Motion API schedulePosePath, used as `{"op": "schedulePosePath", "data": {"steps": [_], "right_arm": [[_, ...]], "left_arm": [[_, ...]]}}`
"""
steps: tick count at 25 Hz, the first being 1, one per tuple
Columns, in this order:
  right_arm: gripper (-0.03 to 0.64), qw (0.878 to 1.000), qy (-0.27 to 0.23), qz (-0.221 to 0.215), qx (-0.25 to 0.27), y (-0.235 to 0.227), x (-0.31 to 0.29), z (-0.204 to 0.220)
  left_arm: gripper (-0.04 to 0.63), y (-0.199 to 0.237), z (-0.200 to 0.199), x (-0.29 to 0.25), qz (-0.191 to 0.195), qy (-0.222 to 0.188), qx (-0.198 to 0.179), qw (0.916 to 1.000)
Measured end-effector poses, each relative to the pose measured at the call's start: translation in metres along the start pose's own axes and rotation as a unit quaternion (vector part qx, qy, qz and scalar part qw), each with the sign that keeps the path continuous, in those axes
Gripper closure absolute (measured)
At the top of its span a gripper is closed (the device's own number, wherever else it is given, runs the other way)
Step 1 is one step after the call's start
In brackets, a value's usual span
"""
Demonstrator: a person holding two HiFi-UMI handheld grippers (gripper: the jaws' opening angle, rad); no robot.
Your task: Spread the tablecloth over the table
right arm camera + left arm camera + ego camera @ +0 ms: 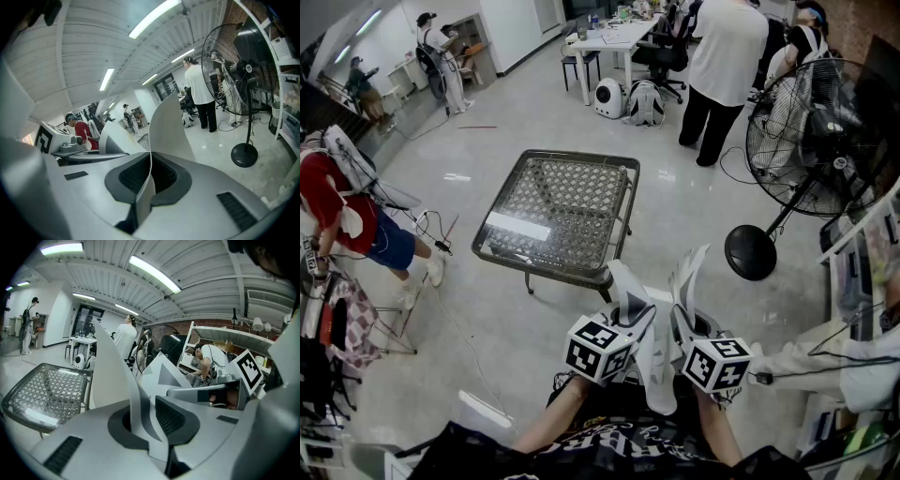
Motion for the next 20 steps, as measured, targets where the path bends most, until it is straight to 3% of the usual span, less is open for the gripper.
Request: {"op": "schedulePosePath", "data": {"steps": [12, 20], "right_arm": [[0.601, 0.999, -0.009, 0.014, -0.046, -0.016, 0.008, 0.003], [0.6, 0.998, -0.039, -0.008, -0.055, -0.011, 0.015, -0.024]], "left_arm": [[0.543, -0.007, 0.0, -0.006, 0.01, 0.006, -0.017, 0.9998], [0.543, -0.028, -0.021, -0.022, 0.038, 0.018, -0.089, 0.9951]]}}
Point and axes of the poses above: the fingertips, and each gripper's own axes: x backward along the fingers, y to its left, z out of its underside, the point moved 2 cm from there along x, backward along the fingers, and after that the axes turned 10 degrees about z, right-handed, at the moved point
